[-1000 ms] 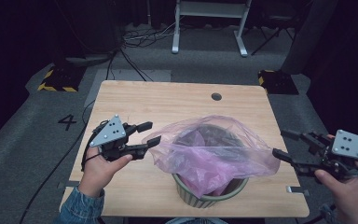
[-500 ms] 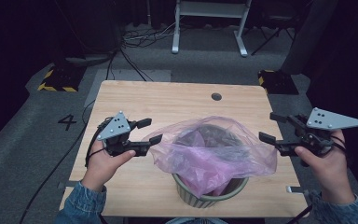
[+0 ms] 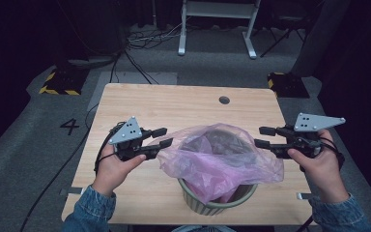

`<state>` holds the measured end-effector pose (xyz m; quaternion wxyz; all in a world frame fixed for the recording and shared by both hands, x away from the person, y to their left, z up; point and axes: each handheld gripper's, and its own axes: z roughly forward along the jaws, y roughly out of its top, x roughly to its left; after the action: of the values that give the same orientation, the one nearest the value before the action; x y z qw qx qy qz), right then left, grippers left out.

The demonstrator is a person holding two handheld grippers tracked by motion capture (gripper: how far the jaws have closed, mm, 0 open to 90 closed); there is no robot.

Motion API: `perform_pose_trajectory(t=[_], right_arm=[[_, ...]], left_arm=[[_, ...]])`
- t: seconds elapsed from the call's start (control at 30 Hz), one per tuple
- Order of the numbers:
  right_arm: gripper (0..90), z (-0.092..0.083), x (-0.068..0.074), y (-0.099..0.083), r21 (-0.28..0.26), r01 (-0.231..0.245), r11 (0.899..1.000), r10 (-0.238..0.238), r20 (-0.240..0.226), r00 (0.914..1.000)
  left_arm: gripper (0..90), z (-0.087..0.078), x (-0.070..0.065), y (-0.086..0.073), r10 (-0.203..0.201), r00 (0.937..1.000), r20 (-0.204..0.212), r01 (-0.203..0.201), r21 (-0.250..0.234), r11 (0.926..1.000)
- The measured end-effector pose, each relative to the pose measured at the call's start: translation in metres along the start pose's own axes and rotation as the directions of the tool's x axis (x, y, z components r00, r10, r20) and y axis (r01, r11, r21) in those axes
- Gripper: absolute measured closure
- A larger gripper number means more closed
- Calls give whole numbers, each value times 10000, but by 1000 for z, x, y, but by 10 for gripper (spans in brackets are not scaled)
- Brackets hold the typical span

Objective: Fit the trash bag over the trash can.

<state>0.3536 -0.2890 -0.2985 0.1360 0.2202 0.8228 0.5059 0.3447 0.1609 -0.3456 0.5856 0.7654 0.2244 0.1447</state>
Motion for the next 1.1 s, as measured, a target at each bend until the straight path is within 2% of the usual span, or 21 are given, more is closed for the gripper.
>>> perform_pose_trajectory(t=[0.03, 0.07, 0.17, 0.27, 0.33, 0.4, 0.43, 0.47, 0.5, 0.53, 0.57, 0.67, 0.87, 1.1], right_arm=[[415, 0, 1, 0, -111, 16, 9999, -17, -45, 10000], [337, 0, 4, 2, -403, -68, 9992, 60, -198, 9998], [299, -3, 10, 6, -681, 19, 9977, -43, -357, 9994], [323, -2, 15, 8, -575, 204, 9981, -231, -474, 9986], [383, 1, 18, 7, -343, 342, 9988, -359, -513, 9980], [444, 3, 18, 5, -55, 410, 9991, -411, -85, 9991], [605, 4, 14, 3, 194, 421, 9989, -424, 121, 9990], [605, 4, 14, 3, 194, 421, 9989, -424, 121, 9990], [655, 4, 11, 2, 234, 304, 9993, -304, 22, 9995], [760, 5, 7, -1, 384, 149, 9992, -146, -73, 9999], [760, 5, 7, -1, 384, 149, 9992, -146, -73, 9999], [865, 9, 2, -3, 452, -96, 9989, 102, -142, 9998], [900, 16, -3, -3, 584, -144, 9982, 149, -76, 9999], [900, 31, -18, -14, 842, -509, 9951, 507, 42, 9987]], left_arm=[[669, 0, -1, 1, 20, 10000, 19, -20, 20, 10000], [750, 0, -2, 3, 89, 9999, 87, -89, 49, 9999], [843, 0, -4, 4, 204, 9997, 143, -205, 85, 9998], [866, 0, -6, 6, 261, 9994, 228, -261, 17, 9997], [874, 1, -6, 7, 294, 9992, 257, -294, 18, 9996], [879, 1, -5, 7, 285, 9993, 256, -285, 1, 9996], [882, 1, -5, 7, 283, 9992, 269, -283, 11, 9996], [882, 2, -4, 7, 274, 9993, 270, -274, 1, 9996], [882, 2, -3, 7, 287, 9992, 264, -288, 13, 9996], [880, 3, -2, 7, 261, 9993, 272, -261, -4, 9997], [880, 4, 0, 7, 256, 9993, 269, -256, -9, 9997], [877, 8, 4, 8, 224, 9995, 235, -223, -38, 9997], [879, 21, 9, 4, 204, 9997, 92, -207, 297, 9993], [882, 36, 18, -6, -88, 10000, 31, 85, 788, 9969]])
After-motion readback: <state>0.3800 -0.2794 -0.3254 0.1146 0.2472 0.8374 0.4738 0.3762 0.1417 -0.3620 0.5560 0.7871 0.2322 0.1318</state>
